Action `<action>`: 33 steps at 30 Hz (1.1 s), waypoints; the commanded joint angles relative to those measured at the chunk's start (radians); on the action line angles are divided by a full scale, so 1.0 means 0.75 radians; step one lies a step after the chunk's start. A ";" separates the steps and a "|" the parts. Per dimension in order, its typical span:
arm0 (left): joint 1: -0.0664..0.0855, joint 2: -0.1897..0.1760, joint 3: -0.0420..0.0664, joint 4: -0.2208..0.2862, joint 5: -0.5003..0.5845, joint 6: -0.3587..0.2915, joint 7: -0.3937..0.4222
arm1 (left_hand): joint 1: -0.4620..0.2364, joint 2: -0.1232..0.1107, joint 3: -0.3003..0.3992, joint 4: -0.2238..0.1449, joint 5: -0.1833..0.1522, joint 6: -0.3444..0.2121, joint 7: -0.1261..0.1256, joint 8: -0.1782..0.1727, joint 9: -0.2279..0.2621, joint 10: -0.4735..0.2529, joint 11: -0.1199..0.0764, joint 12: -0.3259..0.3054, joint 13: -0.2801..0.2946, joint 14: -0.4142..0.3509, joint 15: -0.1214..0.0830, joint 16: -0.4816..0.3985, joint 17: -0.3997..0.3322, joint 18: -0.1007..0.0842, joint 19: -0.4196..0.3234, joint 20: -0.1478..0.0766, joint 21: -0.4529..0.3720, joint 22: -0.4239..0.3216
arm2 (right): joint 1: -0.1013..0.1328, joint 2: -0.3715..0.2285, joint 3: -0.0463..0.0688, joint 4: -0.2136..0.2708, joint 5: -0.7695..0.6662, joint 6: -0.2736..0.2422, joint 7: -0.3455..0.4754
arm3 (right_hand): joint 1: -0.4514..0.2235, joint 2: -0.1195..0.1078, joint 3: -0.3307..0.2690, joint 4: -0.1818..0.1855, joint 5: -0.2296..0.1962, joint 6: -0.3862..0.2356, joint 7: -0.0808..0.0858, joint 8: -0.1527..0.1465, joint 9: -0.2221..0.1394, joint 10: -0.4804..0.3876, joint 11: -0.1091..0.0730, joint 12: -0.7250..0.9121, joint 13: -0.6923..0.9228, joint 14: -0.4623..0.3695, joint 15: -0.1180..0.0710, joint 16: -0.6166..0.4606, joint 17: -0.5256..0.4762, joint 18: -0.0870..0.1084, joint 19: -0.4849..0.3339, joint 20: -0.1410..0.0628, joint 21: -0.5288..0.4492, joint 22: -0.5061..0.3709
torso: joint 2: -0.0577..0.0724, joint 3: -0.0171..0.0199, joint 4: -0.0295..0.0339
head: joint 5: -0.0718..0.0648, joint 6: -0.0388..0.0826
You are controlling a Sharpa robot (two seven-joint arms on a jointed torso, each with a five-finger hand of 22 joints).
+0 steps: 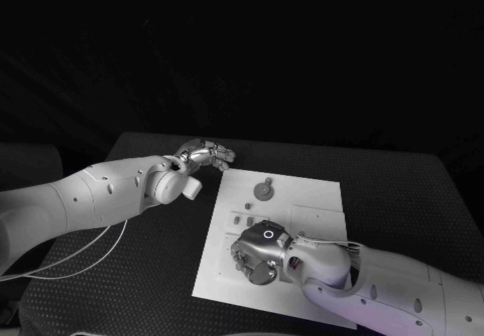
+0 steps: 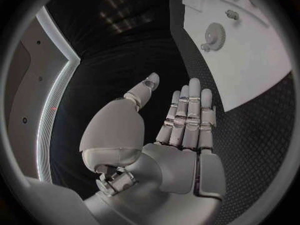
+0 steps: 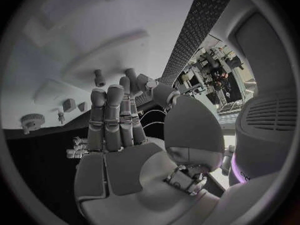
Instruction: Assemble the parts on the task board
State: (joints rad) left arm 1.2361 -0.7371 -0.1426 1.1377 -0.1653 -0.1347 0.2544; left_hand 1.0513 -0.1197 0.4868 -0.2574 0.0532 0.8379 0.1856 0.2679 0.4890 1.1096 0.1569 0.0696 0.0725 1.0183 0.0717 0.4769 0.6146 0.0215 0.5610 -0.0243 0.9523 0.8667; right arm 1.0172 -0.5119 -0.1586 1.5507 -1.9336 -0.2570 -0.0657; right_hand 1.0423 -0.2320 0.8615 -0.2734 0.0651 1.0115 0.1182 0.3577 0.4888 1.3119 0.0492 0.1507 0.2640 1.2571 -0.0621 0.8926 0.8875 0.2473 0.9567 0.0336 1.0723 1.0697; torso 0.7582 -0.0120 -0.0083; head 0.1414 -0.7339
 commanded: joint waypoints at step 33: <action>-0.002 -0.006 0.000 -0.009 0.006 0.012 0.015 | -0.005 0.013 -0.006 0.001 -0.002 -0.003 -0.002 0.009 -0.002 0.011 -0.001 0.005 0.001 0.009 0.001 -0.009 0.005 0.026 0.006 -0.002 -0.007 0.003 | 0.129 -0.279 0.094 0.068 0.922 -0.089 0.067 | 0.004 -0.011 -0.130 0.013 -0.014 -0.115 0.051 -0.065 -0.064 -0.117 0.042 -0.027 -0.047 -0.041 0.041 -0.002 0.012 0.019 -0.040 0.018 -0.021 -0.008 | -0.005 0.0031 -0.0055 | -0.044 0.052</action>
State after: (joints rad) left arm 1.2352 -0.7432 -0.1430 1.1301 -0.1652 -0.1344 0.2540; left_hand 1.0513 -0.1196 0.4868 -0.2573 0.0532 0.8379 0.1856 0.2723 0.4892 1.1116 0.1548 0.0696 0.0725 1.0183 0.0717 0.4753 0.6180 0.0303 0.5610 -0.0243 0.9523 0.8681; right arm 1.1129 -0.7142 -0.0863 1.5991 -1.4734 -0.3949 -0.0370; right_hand 1.0431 -0.2450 0.7591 -0.2636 0.0580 0.9212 0.1563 0.3063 0.4397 1.2193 0.0816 0.1282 0.2272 1.2264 -0.0249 0.8925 0.8968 0.2306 0.9289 0.0440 1.0598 1.0650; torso 0.7563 -0.0098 -0.0106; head 0.1150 -0.7014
